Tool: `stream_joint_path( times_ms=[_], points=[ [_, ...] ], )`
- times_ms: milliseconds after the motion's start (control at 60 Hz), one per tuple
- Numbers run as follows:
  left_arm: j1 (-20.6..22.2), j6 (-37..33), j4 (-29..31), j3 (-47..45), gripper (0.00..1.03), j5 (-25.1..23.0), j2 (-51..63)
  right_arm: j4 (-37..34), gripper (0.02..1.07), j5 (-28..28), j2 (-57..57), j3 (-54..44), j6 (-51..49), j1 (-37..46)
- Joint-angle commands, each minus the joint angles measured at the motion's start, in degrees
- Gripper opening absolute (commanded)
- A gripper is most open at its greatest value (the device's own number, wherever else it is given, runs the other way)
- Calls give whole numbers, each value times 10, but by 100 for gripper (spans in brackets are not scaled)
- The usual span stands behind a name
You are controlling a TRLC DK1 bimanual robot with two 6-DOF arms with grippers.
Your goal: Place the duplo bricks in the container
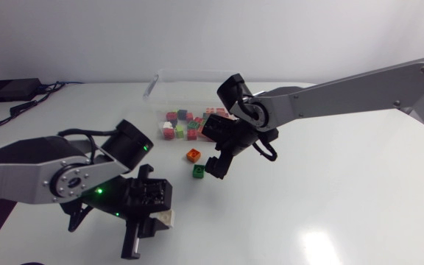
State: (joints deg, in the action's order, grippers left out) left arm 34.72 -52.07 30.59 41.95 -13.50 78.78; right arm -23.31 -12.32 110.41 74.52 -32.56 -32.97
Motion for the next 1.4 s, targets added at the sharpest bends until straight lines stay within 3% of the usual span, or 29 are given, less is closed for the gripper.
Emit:
stream_joint_path(
  times_ms=[0, 150, 267, 367, 750, 950, 1083, 1200, 1333, 1383],
  points=[
    [-25, 14, 8, 29, 34, -9, -27, -23, 102, -7, 26, 26, -37, -5],
    [-77, 45, 2, 72, 34, -34, -35, -49, 102, -21, 62, 63, -71, -6],
    [-119, 105, -46, 107, 34, -50, -32, -89, 102, -24, 94, 97, -88, -10],
    [-136, 134, -66, 126, 34, -59, -28, -98, 102, -25, 108, 113, -95, -15],
    [-198, 254, -132, 217, 34, -73, 19, -242, 97, -31, 201, 261, -131, -22],
    [-210, 283, -156, 238, 34, -74, 39, -271, 88, -33, 230, 305, -137, -28],
    [-214, 293, -164, 247, 34, -74, 50, -295, 75, -33, 247, 331, -137, -34],
    [-215, 294, -166, 248, 34, -74, 52, -305, 58, -32, 263, 345, -136, -35],
    [-221, 296, -172, 249, 34, -74, 53, -306, 55, -32, 264, 344, -132, -38],
    [-222, 301, -173, 254, 34, -74, 57, -307, 41, -32, 263, 344, -131, -39]
  ],
)
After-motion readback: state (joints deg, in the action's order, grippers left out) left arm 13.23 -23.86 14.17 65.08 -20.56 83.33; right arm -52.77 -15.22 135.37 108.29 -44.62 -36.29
